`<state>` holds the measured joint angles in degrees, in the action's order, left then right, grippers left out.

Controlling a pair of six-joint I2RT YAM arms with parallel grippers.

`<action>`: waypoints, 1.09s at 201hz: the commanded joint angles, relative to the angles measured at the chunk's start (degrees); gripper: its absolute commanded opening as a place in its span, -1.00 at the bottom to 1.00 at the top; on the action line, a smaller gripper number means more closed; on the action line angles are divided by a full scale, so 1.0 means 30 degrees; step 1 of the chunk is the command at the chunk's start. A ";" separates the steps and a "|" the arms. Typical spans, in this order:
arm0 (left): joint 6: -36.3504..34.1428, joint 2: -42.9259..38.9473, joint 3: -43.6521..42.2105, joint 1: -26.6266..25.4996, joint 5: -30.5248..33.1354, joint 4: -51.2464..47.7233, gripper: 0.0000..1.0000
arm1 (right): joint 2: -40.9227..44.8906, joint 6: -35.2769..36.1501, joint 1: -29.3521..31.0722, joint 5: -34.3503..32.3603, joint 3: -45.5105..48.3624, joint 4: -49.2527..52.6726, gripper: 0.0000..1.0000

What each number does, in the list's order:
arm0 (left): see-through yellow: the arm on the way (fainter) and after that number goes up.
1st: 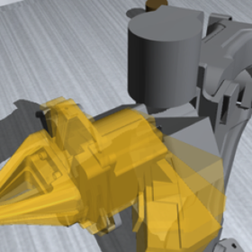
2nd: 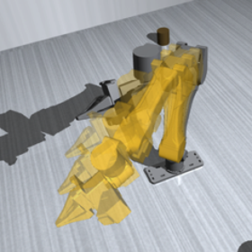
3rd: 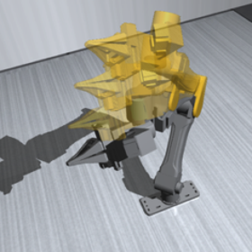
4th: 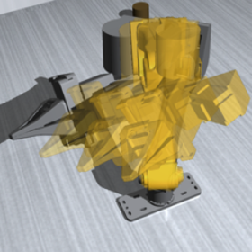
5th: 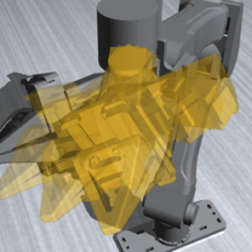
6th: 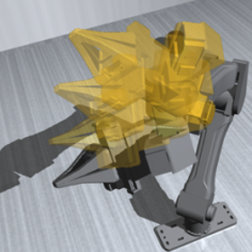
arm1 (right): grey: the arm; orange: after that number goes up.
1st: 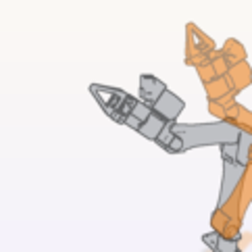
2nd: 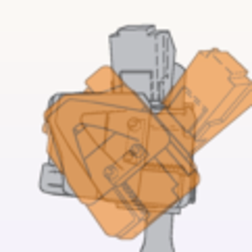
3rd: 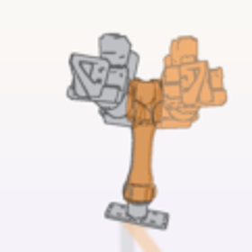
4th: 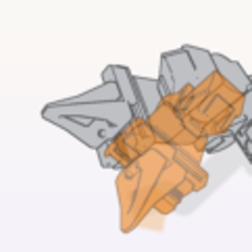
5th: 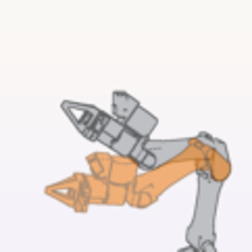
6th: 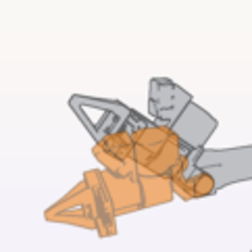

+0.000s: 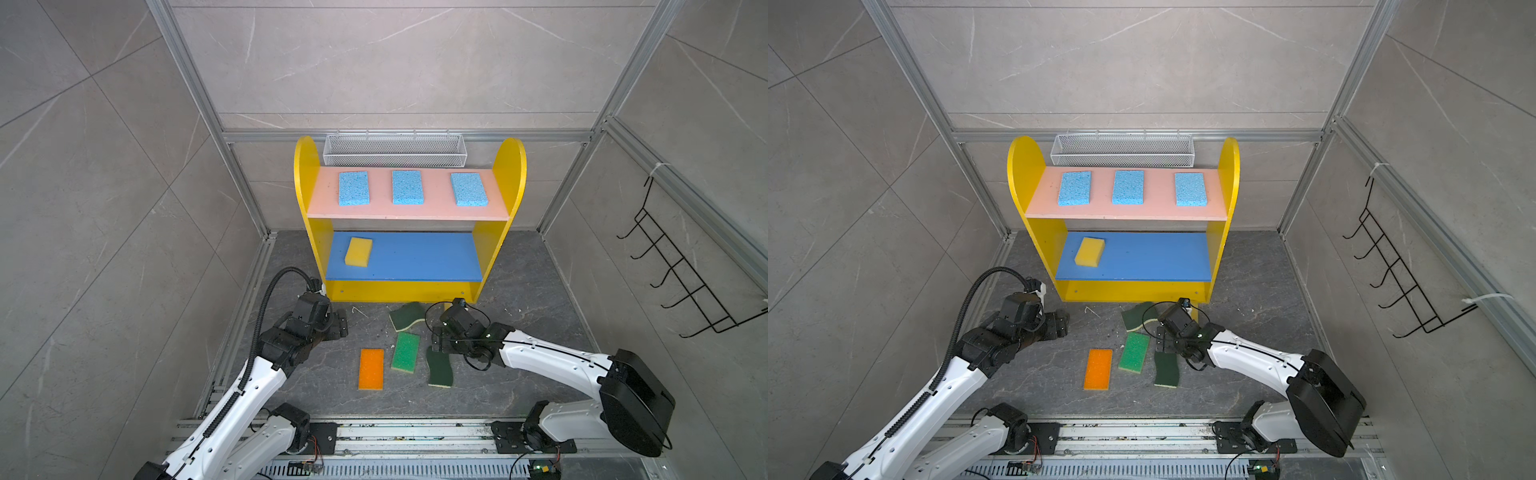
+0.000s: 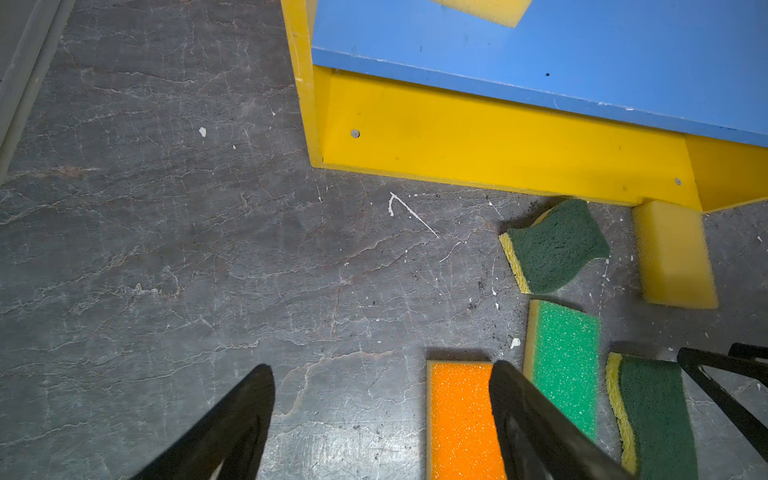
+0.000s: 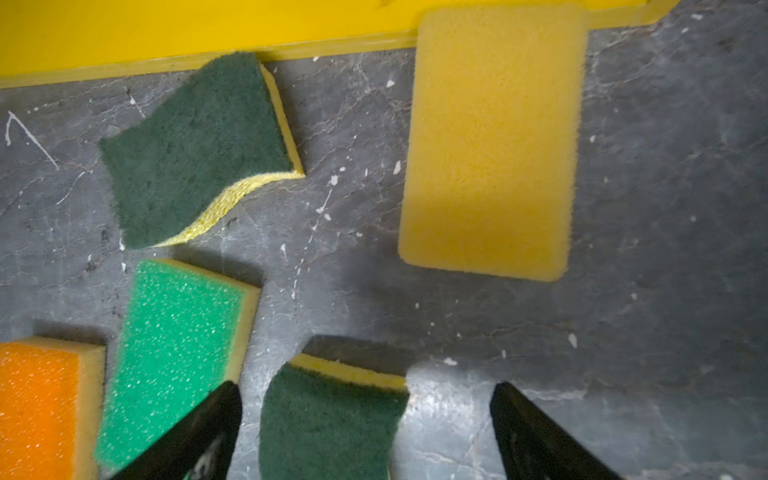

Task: Place and organize the cleaning sponges onto the shelf
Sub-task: 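Withdraw the left gripper while the right gripper moves over the upright yellow sponge, then grasp the upright yellow sponge by the shelf base with the right gripper and lift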

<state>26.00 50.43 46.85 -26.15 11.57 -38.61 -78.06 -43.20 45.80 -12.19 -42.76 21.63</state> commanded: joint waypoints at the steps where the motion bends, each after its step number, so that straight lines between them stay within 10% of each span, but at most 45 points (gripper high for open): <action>1: 0.0513 -0.0231 -0.0060 -0.0042 -0.0188 -0.0108 0.67 | 0.0064 -0.1065 0.0225 -0.1003 0.0117 0.0845 0.91; 66: 0.1234 -0.0608 -0.0668 -0.0042 -0.0514 0.0442 0.67 | -0.0922 0.0612 0.0079 -0.3739 -0.1504 0.1599 0.99; 219: 0.1293 0.0753 -0.0294 -0.0042 -0.0382 0.1142 0.67 | -0.4617 0.3089 -0.3844 -0.0990 -0.2737 0.0233 0.99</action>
<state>29.04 52.80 44.56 -26.15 10.33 -36.95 -90.08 -35.68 35.86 -16.64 -49.58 23.29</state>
